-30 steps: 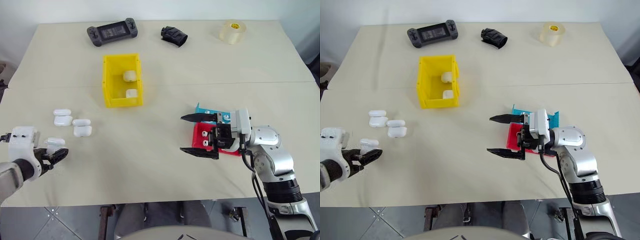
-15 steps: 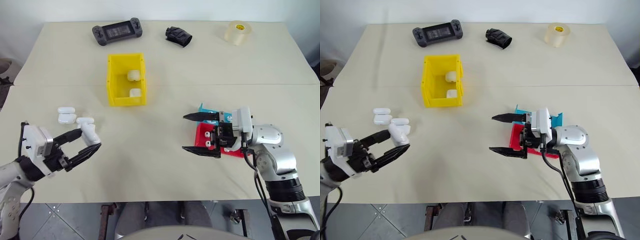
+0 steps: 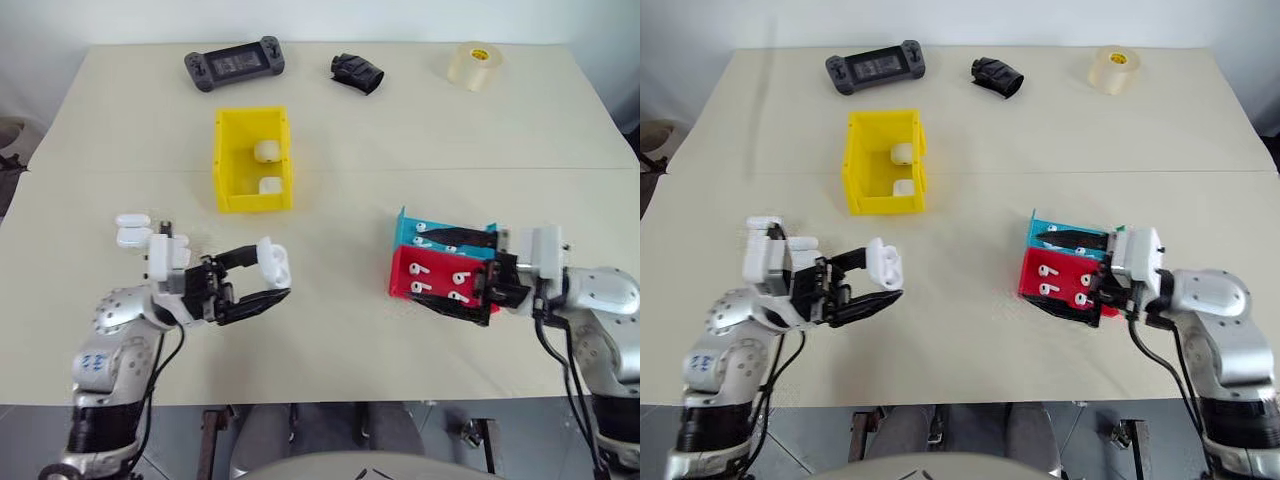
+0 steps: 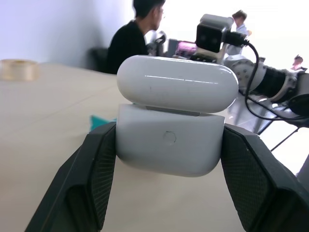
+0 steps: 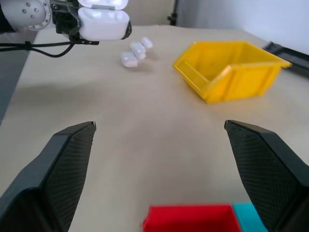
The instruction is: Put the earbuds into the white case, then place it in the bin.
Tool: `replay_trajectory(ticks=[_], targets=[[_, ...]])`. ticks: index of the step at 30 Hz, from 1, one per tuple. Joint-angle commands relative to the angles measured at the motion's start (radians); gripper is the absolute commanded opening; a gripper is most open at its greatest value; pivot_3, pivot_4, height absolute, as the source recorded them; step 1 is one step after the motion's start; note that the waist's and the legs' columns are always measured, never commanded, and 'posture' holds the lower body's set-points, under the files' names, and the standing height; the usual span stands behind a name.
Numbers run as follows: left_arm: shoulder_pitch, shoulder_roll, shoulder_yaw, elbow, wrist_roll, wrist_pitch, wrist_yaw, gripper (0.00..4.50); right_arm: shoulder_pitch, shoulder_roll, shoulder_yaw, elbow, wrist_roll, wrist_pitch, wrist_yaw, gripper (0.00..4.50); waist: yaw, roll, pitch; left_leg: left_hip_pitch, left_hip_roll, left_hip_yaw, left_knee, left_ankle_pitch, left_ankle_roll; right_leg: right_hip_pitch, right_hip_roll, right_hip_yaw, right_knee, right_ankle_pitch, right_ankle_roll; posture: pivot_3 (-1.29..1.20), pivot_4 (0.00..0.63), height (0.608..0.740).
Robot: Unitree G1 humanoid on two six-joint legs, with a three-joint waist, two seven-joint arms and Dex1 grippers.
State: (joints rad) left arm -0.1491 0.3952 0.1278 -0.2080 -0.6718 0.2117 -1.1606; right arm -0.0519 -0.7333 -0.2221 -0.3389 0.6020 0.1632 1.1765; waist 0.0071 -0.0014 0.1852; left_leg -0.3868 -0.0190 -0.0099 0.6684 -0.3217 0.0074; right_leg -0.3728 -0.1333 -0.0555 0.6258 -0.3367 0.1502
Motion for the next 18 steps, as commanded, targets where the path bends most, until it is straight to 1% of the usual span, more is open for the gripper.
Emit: replay_trajectory(ticks=[1, 3, 5, 8, 10, 14, 16, 18], targets=[[-0.031, -0.045, -0.049, 0.023, -0.015, -0.040, -0.033, 2.84, 0.047, -0.032, -0.082, -0.101, 0.040, 0.031, -0.038, 4.50, 0.003, 0.000, 0.000, 0.000, 0.000, 0.000, 0.000, 0.000, 0.000, 0.000, 0.000, 0.000, 0.000, 0.000, 0.000, 0.00, 0.150, 0.740], [-0.056, -0.095, -0.098, 0.040, -0.026, -0.038, -0.049, 2.84, 0.125, -0.057, -0.154, -0.125, 0.044, 0.039, -0.032, 4.50, 0.009, 0.000, 0.000, 0.000, 0.000, 0.000, 0.001, 0.000, 0.000, 0.000, 0.000, 0.000, 0.000, 0.000, 0.000, 0.00, 0.150, 0.740], [-0.079, -0.160, -0.128, 0.084, -0.002, -0.128, -0.090, 2.84, 0.194, -0.077, -0.216, -0.139, 0.042, 0.038, -0.021, 4.50, 0.018, 0.000, 0.000, 0.000, -0.001, 0.000, 0.001, 0.000, 0.000, 0.002, 0.000, 0.000, -0.001, 0.000, 0.000, 0.00, 0.150, 0.740], [-0.115, -0.176, -0.196, 0.146, 0.027, -0.128, -0.156, 2.84, 0.279, -0.103, -0.302, -0.134, 0.009, 0.031, -0.015, 4.50, 0.023, 0.000, 0.000, 0.000, -0.002, -0.002, 0.004, -0.001, 0.002, 0.005, 0.000, -0.002, -0.003, 0.000, 0.001, 0.00, 0.150, 0.740], [-0.147, -0.206, -0.216, 0.211, 0.064, -0.168, -0.146, 2.84, 0.334, -0.102, -0.360, -0.122, -0.003, 0.021, -0.017, 4.50, 0.022, 0.001, 0.000, 0.001, -0.003, -0.003, 0.006, -0.001, 0.002, 0.009, 0.001, -0.005, -0.005, 0.000, 0.001, 0.00, 0.150, 0.740], [-0.188, -0.251, -0.234, 0.217, 0.092, -0.205, -0.103, 2.84, 0.446, -0.104, -0.491, -0.114, 0.002, 0.024, 0.018, 4.50, 0.022, 0.001, 0.000, 0.001, -0.002, -0.006, 0.007, -0.001, 0.003, 0.012, 0.001, -0.007, -0.006, 0.000, 0.001, 0.00, 0.150, 0.740], [-0.197, -0.262, -0.244, 0.210, 0.112, -0.224, -0.089, 2.84, 0.482, -0.104, -0.533, -0.110, 0.003, 0.019, 0.035, 4.50, 0.022, 0.001, 0.000, 0.002, -0.002, -0.006, 0.007, -0.001, 0.003, 0.013, 0.001, -0.007, -0.006, 0.000, 0.001, 0.00, 0.150, 0.740], [-0.234, -0.274, -0.273, 0.219, 0.139, -0.253, -0.101, 2.84, 0.535, -0.109, -0.595, -0.078, -0.027, -0.004, 0.068, 4.50, 0.022, 0.001, -0.001, 0.002, -0.002, -0.006, 0.007, -0.001, 0.003, 0.013, 0.001, -0.008, -0.007, 0.000, 0.001, 0.00, 0.150, 0.740]])
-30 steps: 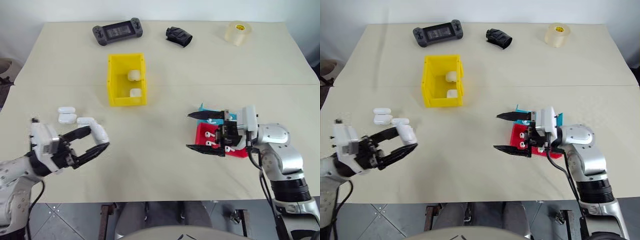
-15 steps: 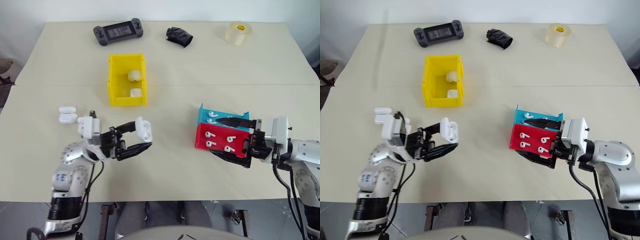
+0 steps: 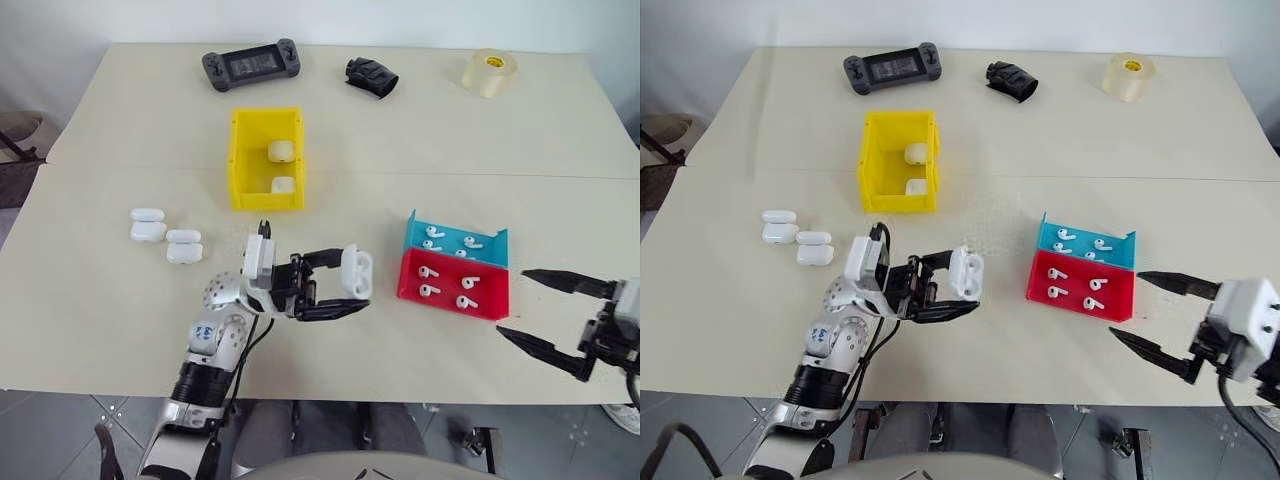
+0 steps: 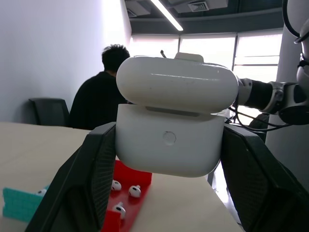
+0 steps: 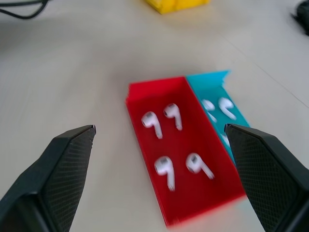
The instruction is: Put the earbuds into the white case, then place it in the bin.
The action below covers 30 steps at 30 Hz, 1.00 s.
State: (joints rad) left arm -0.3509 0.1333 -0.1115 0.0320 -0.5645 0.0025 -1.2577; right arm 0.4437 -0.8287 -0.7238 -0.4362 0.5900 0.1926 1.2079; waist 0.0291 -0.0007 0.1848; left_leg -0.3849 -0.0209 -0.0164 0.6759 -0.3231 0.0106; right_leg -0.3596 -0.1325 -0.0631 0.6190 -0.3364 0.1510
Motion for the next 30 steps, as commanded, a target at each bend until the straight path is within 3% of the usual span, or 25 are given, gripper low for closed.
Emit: replay_trajectory(ticks=[1, 9, 17, 22, 30], targets=[[-0.040, -0.017, -0.045, -0.028, 0.021, -0.033, -0.013, 2.84, 0.058, -0.014, -0.116, 0.026, -0.022, -0.035, 0.046, 4.50, 0.001, 0.000, 0.000, 0.000, 0.000, 0.000, 0.000, 0.000, 0.000, 0.000, 0.000, 0.000, 0.000, 0.000, 0.000, 0.00, 0.150, 0.740], [-0.040, -0.055, -0.108, -0.073, -0.002, 0.010, -0.004, 2.84, 0.107, -0.016, -0.142, -0.004, -0.026, 0.002, 0.036, 4.50, 0.000, 0.002, -0.001, 0.000, 0.001, -0.001, 0.000, 0.000, 0.000, 0.001, 0.000, 0.000, -0.002, 0.000, 0.000, 0.00, 0.150, 0.740], [-0.028, -0.023, -0.102, -0.064, 0.034, -0.025, 0.009, 2.84, -0.025, -0.156, 0.074, -0.185, -0.023, 0.333, -0.181, 4.50, -0.002, 0.004, -0.002, 0.000, 0.002, -0.001, 0.001, 0.000, 0.000, 0.001, 0.000, 0.000, -0.002, 0.000, 0.000, 0.00, 0.150, 0.740], [-0.016, 0.002, -0.093, -0.061, 0.029, -0.040, -0.005, 2.84, -0.218, -0.332, 0.276, -0.174, -0.023, 0.555, -0.246, 4.50, 0.003, 0.004, -0.002, -0.002, 0.002, -0.002, 0.004, 0.000, 0.001, 0.002, -0.001, 0.000, -0.005, 0.000, 0.000, 0.00, 0.150, 0.740], [-0.011, -0.001, -0.097, -0.069, 0.018, -0.038, -0.007, 2.84, -0.386, -0.446, 0.516, -0.131, -0.104, 0.594, -0.228, 4.50, 0.006, 0.004, -0.002, -0.004, 0.002, -0.003, 0.004, -0.001, 0.001, 0.002, -0.001, -0.002, -0.008, 0.000, 0.001, 0.00, 0.150, 0.740]])
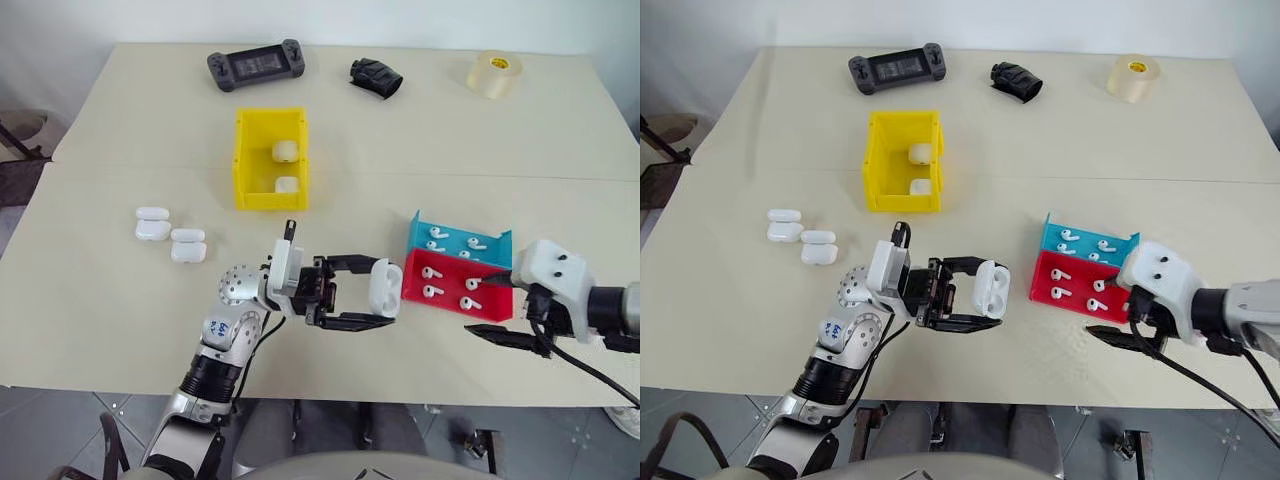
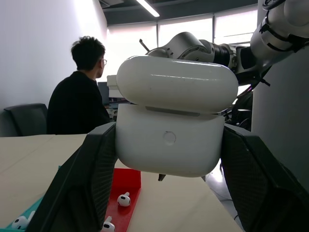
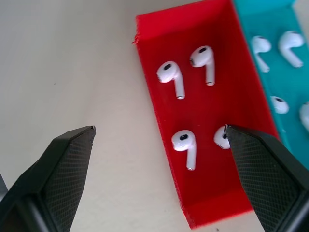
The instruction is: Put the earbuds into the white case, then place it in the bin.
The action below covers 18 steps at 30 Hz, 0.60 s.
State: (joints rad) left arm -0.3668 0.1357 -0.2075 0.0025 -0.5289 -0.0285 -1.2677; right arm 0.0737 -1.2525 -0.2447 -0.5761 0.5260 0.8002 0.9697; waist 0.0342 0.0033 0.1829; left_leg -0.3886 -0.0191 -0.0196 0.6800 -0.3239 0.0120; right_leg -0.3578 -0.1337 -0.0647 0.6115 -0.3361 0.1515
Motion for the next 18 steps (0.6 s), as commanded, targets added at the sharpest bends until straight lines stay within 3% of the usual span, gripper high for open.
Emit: replay_trajectory(ticks=[1, 18], targets=[[0.006, -0.005, -0.001, -0.041, -0.019, -0.005, 0.005, 2.84, -0.025, -0.021, 0.053, 0.012, -0.049, -0.016, 0.006, 4.50, 0.001, 0.000, 0.000, 0.000, 0.000, 0.000, 0.000, 0.000, 0.000, 0.000, 0.000, 0.000, 0.000, 0.000, 0.000, 0.00, 0.150, 0.740], [0.002, -0.018, -0.009, -0.058, -0.025, 0.009, 0.020, 2.84, -0.205, 0.017, 0.306, 0.112, -0.211, -0.058, 0.004, 4.50, -0.007, 0.000, 0.000, 0.000, 0.000, 0.001, 0.000, 0.000, 0.000, -0.001, 0.000, 0.000, 0.001, 0.000, 0.000, 0.00, 0.150, 0.740]])
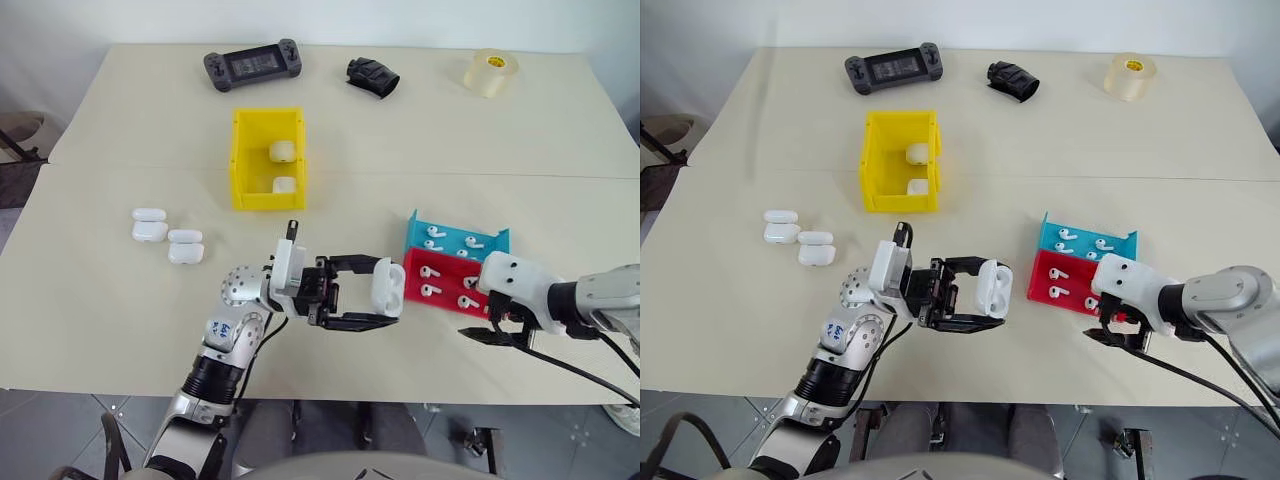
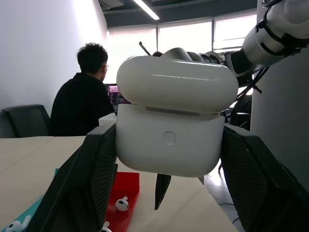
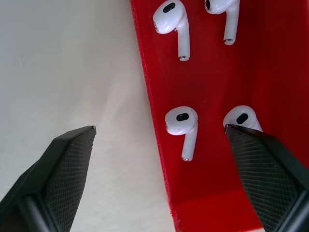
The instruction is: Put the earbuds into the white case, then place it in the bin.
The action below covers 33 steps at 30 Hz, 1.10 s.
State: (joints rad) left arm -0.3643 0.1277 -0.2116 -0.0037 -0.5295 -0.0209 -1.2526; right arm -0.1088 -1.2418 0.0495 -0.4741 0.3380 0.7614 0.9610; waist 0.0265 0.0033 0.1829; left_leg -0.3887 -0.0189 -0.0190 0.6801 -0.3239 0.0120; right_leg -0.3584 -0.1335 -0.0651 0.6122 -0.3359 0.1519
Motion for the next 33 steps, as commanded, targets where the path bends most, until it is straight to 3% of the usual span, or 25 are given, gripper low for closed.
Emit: replay_trajectory(ticks=[1, 2, 5, 13, 32, 33], targets=[[0.000, -0.010, -0.005, -0.054, -0.026, 0.003, 0.005, 2.84, -0.030, 0.009, 0.017, 0.016, -0.027, -0.020, 0.015, 4.50, 0.000, 0.000, 0.000, 0.000, 0.000, 0.000, 0.000, 0.000, 0.000, 0.000, 0.000, 0.000, 0.000, 0.000, 0.000, 0.00, 0.150, 0.740], [0.001, -0.010, -0.006, -0.056, -0.028, 0.004, 0.005, 2.84, -0.036, 0.010, 0.023, 0.021, -0.031, -0.022, 0.018, 4.50, 0.000, 0.000, 0.000, 0.000, 0.000, 0.000, 0.000, 0.000, 0.000, 0.000, 0.000, 0.000, 0.000, 0.000, 0.000, 0.00, 0.150, 0.740], [0.005, -0.009, -0.007, -0.063, -0.027, 0.008, 0.007, 2.84, -0.053, 0.014, 0.040, 0.036, -0.045, -0.032, 0.031, 3.90, 0.000, 0.000, 0.000, 0.000, 0.000, 0.000, 0.000, 0.000, 0.000, 0.000, 0.000, 0.000, 0.000, 0.000, 0.000, 0.00, 0.150, 0.740], [0.011, -0.004, -0.004, -0.071, -0.029, 0.012, 0.011, 2.84, -0.065, 0.031, 0.057, 0.039, -0.061, -0.037, 0.050, 1.17, 0.000, 0.000, 0.000, 0.000, 0.000, 0.000, 0.000, 0.000, 0.000, 0.000, 0.000, 0.000, 0.000, 0.000, 0.000, 0.00, 0.150, 0.740], [0.017, 0.003, 0.001, -0.076, -0.030, 0.011, 0.011, 2.84, -0.091, 0.070, 0.095, 0.044, -0.109, -0.058, 0.086, 1.17, 0.000, 0.000, 0.000, 0.000, 0.000, 0.000, 0.000, 0.000, 0.000, 0.000, 0.000, 0.000, 0.000, 0.000, 0.000, 0.00, 0.150, 0.740], [0.018, 0.003, 0.001, -0.076, -0.030, 0.011, 0.011, 2.84, -0.089, 0.069, 0.096, 0.046, -0.112, -0.058, 0.089, 0.99, 0.000, 0.000, 0.000, 0.000, 0.000, 0.000, 0.000, 0.000, 0.000, 0.000, 0.000, 0.000, 0.000, 0.000, 0.000, 0.00, 0.150, 0.740]])
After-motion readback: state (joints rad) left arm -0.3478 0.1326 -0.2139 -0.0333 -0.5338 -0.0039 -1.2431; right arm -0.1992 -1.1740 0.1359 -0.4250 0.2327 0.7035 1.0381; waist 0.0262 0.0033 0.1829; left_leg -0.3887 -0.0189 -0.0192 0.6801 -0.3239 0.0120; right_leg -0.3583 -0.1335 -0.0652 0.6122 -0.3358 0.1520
